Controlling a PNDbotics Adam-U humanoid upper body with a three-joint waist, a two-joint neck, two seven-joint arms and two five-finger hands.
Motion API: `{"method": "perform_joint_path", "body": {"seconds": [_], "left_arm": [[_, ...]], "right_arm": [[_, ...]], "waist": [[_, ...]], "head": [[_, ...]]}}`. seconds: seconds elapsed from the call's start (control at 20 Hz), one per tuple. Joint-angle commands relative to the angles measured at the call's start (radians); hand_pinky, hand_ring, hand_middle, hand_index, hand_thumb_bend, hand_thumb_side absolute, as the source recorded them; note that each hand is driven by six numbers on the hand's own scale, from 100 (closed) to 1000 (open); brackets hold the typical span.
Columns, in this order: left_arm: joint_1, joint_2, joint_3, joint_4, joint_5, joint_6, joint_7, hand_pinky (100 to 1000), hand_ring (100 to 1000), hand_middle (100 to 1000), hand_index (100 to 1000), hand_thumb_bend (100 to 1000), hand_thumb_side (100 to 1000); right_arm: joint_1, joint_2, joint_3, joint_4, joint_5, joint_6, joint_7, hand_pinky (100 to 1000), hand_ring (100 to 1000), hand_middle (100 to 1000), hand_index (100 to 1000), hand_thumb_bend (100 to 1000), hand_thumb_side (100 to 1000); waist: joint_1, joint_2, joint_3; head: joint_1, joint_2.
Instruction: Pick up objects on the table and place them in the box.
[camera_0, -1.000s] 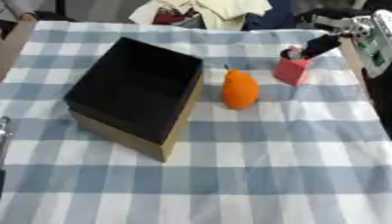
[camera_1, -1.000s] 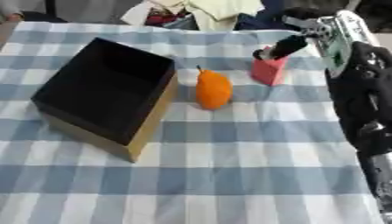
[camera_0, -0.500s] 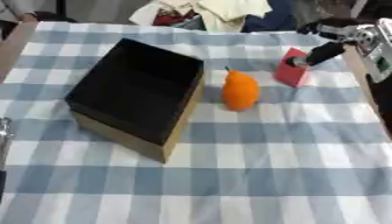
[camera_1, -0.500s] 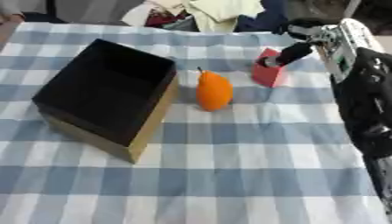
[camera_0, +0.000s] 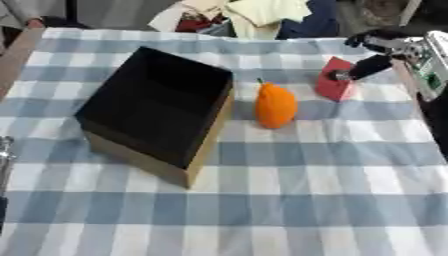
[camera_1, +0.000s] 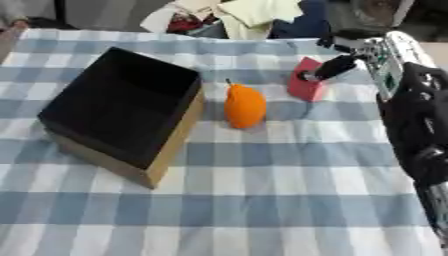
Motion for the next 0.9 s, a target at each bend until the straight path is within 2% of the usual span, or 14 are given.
{"method": "perform_joint_path", "body": {"seconds": [0.05, 0.45, 0.9], "left_arm": [[-0.011, 0.011, 0.001, -0.015, -0.004, 0.0, -0.003, 466, 596, 573, 681, 101, 784], [-0.012, 0.008, 0.0, -0.015, -0.005, -0.001, -0.004, 466, 596, 573, 680, 101, 784], [-0.013, 0.006, 0.0, -0.015, -0.005, -0.001, -0.004, 465, 596, 574, 679, 100, 783]], "right_arm": [[-0.024, -0.006, -0.011, 0.003, 0.021, 0.02, -0.006, 1000, 987, 927, 1000, 440, 655], [-0.026, 0.003, -0.008, 0.011, 0.024, 0.017, 0.007, 999, 983, 913, 1000, 430, 662], [-0.026, 0.01, -0.02, 0.022, 0.056, 0.07, -0.025, 984, 967, 849, 1000, 370, 650]], "waist": [[0.005, -0.017, 0.003], [0.009, -0.012, 0.004], [0.011, -0.01, 0.005]], "head": [[-0.002, -0.011], [-0.004, -0.009], [-0.007, -0.011]]}}
